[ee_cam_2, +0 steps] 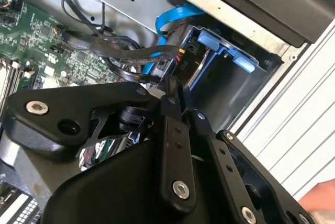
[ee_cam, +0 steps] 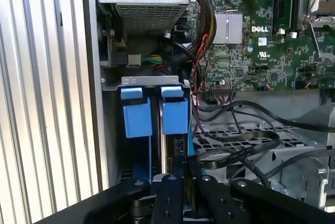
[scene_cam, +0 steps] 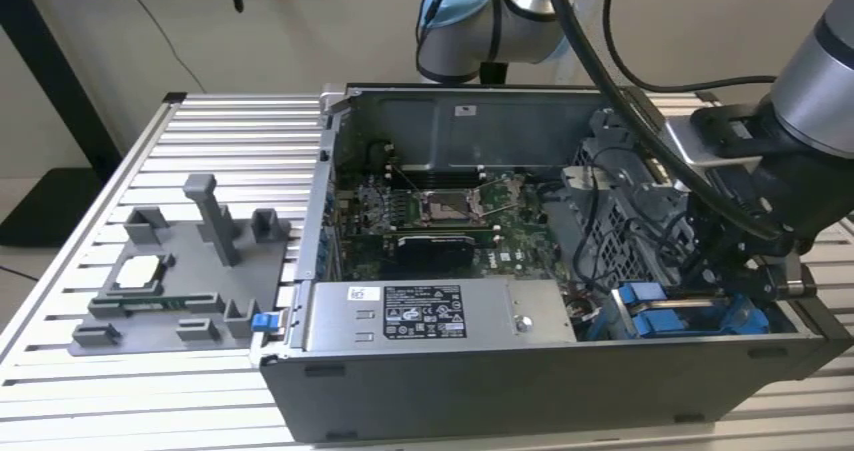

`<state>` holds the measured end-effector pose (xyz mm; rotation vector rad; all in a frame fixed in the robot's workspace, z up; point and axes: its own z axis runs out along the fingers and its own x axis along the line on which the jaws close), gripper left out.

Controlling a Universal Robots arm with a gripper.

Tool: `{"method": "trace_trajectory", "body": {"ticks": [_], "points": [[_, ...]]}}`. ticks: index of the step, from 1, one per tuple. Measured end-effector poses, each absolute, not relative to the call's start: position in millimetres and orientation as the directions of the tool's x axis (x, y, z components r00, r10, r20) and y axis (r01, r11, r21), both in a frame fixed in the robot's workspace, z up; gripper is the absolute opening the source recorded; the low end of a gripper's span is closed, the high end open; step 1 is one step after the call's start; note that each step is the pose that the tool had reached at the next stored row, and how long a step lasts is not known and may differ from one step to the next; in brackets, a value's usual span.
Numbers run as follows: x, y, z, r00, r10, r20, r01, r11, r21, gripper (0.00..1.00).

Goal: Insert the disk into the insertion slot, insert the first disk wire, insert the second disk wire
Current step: 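Insert the second disk wire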

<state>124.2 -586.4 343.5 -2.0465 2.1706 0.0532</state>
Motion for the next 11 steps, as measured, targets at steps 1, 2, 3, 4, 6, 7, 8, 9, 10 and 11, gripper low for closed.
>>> {"method": "trace_trajectory", "body": {"ticks": [1, 2, 3, 4, 6, 7, 8, 9, 10, 11], "points": [[124.2, -586.4, 343.2, -0.054, -0.989, -0.139, -0.994, 0.066, -0.082, 0.0], [124.2, -586.4, 343.0, -0.054, -0.989, -0.138, -0.994, 0.066, -0.082, 0.0], [124.2, -586.4, 342.7, -0.054, -0.989, -0.138, -0.994, 0.066, -0.082, 0.0], [124.2, -586.4, 342.6, -0.054, -0.989, -0.138, -0.994, 0.066, -0.082, 0.0], [124.2, -586.4, 342.1, -0.054, -0.989, -0.139, -0.994, 0.066, -0.082, 0.0], [124.2, -586.4, 342.1, -0.054, -0.989, -0.138, -0.994, 0.066, -0.082, 0.0], [124.2, -586.4, 342.0, -0.054, -0.989, -0.138, -0.994, 0.066, -0.082, 0.0], [124.2, -586.4, 341.9, -0.054, -0.989, -0.138, -0.994, 0.066, -0.082, 0.0], [124.3, -586.4, 341.8, -0.054, -0.989, -0.139, -0.994, 0.066, -0.082, 0.0], [124.3, -586.4, 341.7, -0.054, -0.989, -0.138, -0.994, 0.066, -0.082, 0.0]]}}
